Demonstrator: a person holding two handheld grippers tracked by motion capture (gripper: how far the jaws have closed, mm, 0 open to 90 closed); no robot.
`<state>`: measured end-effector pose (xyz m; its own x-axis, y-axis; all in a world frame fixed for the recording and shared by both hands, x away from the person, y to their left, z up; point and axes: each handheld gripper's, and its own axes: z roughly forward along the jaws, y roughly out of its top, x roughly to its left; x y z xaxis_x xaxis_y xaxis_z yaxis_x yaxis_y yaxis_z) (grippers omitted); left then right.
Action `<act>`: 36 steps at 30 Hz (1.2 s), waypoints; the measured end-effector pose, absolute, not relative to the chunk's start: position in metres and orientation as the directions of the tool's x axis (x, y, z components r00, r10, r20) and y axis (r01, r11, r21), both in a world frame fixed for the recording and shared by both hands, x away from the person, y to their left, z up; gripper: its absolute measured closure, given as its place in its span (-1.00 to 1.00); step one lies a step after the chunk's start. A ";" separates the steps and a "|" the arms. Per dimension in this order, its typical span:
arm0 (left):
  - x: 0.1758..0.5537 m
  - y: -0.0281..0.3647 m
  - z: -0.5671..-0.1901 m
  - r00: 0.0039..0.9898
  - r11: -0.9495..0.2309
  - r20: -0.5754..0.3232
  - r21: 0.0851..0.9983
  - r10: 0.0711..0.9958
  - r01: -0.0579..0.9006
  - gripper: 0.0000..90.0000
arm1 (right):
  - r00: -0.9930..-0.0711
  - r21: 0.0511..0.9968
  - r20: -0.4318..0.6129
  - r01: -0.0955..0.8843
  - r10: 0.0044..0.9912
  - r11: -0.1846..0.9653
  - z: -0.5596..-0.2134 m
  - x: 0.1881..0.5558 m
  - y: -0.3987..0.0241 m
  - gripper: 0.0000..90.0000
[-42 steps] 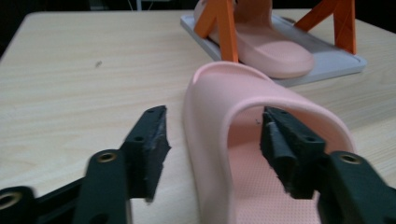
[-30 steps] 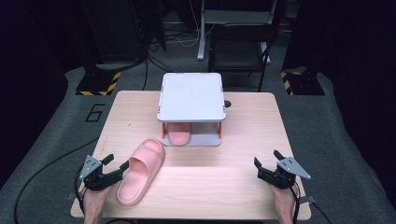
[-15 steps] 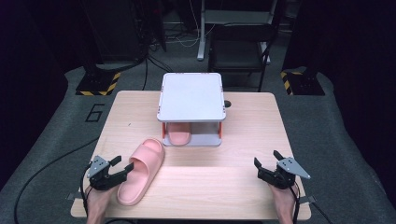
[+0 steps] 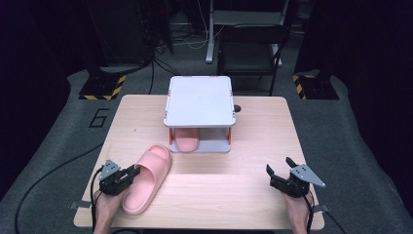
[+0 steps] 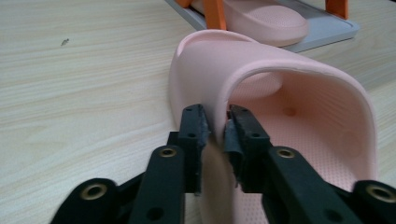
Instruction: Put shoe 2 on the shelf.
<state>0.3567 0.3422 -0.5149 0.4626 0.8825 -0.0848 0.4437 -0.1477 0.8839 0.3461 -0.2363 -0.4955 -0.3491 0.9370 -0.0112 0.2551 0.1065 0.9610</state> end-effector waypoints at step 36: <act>0.382 0.198 -0.478 0.534 -0.084 -0.161 0.910 0.830 0.405 0.81 | -0.618 0.970 0.023 0.204 0.786 0.133 -0.387 0.448 -0.140 -0.48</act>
<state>0.3823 0.1975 -0.4783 0.5342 0.8298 -0.1613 0.4051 -0.0838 0.9104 0.4475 -0.1403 -0.3867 -0.6179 0.7859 0.0227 0.2043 0.1327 0.9699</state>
